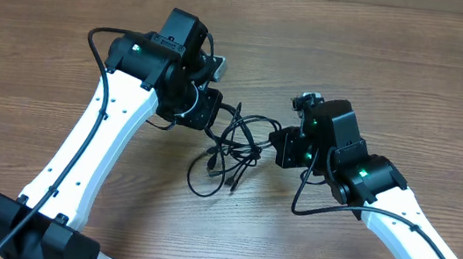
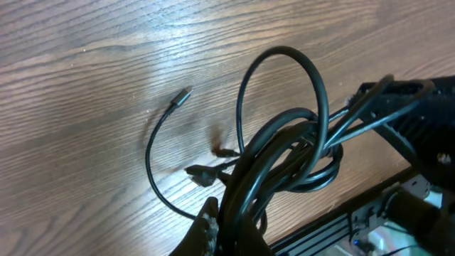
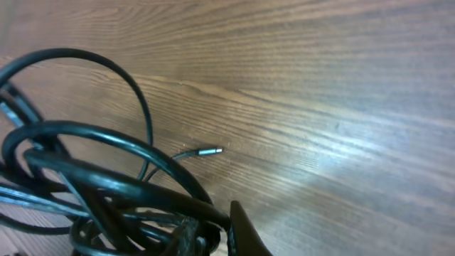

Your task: Untangle cables

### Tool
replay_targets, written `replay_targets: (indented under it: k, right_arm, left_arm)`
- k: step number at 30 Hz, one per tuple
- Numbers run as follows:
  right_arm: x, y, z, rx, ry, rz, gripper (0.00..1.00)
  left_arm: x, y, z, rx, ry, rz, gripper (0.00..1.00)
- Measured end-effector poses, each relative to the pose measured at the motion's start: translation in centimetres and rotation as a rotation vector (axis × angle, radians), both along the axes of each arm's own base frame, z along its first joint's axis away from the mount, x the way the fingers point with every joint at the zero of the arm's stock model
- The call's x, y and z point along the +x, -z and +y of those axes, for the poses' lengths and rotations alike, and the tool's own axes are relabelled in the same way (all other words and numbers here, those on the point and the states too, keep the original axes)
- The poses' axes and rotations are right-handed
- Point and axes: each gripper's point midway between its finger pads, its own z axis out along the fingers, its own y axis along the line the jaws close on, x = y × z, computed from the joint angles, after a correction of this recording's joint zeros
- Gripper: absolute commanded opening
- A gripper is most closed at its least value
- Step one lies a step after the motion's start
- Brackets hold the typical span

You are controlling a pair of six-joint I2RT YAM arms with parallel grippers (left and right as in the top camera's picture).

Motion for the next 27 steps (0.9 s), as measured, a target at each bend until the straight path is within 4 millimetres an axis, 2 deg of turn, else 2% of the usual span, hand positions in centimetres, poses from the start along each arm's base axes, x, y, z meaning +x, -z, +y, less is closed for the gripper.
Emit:
replay_targets:
  k: [8, 12, 17, 21, 27]
  right_arm:
    - [-0.8, 1.1, -1.8, 0.039, 0.258, 0.168, 0.04]
    - [-0.7, 1.2, -2.1, 0.059, 0.324, 0.197, 0.04]
    - [-0.8, 1.8, -3.3, 0.016, 0.377, 0.205, 0.13]
    - [-0.5, 1.8, -3.7, -0.025, 0.335, 0.165, 0.29]
    - [-1.0, 1.6, -2.6, -0.082, 0.108, 0.093, 0.33]
  left_arm:
    - [-0.6, 0.0, -0.6, -0.012, 0.048, 0.003, 0.04]
    - [-0.7, -0.1, -0.7, -0.015, 0.061, 0.003, 0.04]
    - [-0.9, 0.1, 0.0, 0.015, 0.094, -0.003, 0.04]
    - [-1.0, 0.3, 0.6, 0.042, 0.156, -0.021, 0.04]
    - [-1.5, 0.4, 1.0, 0.061, 0.274, -0.040, 0.04]
